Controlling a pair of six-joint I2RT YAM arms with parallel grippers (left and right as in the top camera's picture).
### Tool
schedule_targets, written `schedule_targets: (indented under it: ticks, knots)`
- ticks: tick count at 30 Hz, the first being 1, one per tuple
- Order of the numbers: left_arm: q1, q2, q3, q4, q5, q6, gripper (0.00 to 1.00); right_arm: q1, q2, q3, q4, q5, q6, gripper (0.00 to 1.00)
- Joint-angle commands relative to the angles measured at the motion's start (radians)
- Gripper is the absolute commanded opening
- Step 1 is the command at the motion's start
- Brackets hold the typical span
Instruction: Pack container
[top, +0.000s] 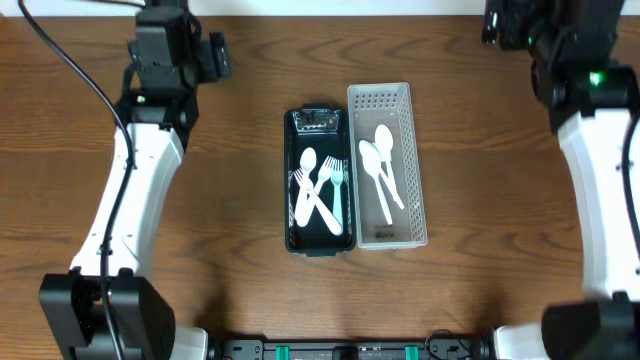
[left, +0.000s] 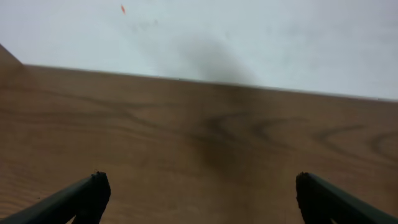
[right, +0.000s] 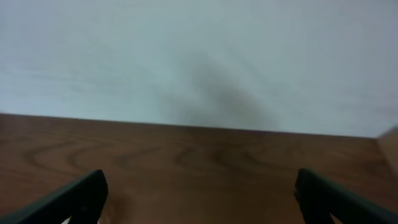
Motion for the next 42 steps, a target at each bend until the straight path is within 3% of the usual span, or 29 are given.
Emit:
schedule_targets:
  ticks: [1,11,16,19,23,28,33,42]
  knots:
    - [0.0,-0.089,-0.107,0.059,0.014,0.017,0.98,0.004,-0.123,-0.171,0.063,0.042,-0.016,0.99]
    - [-0.01,-0.311,-0.565,0.354,0.07,0.026,0.98,0.004,-0.414,-0.79,0.401,0.134,-0.016,0.99]
    - [-0.051,-0.469,-0.78,0.511,0.07,0.168,0.98,0.003,-0.591,-1.048,0.557,0.198,-0.018,0.99]
    - [-0.087,-0.597,-0.876,0.526,0.07,0.201,0.98,0.004,-0.74,-1.165,0.562,0.196,-0.02,0.99]
    - [-0.135,-0.797,-0.968,0.51,0.07,0.2,0.98,0.007,-0.911,-1.18,0.551,0.196,-0.02,0.99]
    - [-0.148,-0.99,-0.989,0.349,0.06,0.2,0.98,0.009,-1.026,-1.174,0.532,0.175,-0.019,0.99]
    - [-0.148,-1.1,-0.989,0.31,-0.026,0.2,0.98,0.013,-1.085,-1.174,0.532,0.163,-0.02,0.99]
    - [-0.148,-1.25,-0.989,0.268,-0.027,0.196,0.98,0.013,-1.098,-1.174,0.43,0.163,-0.02,0.99]
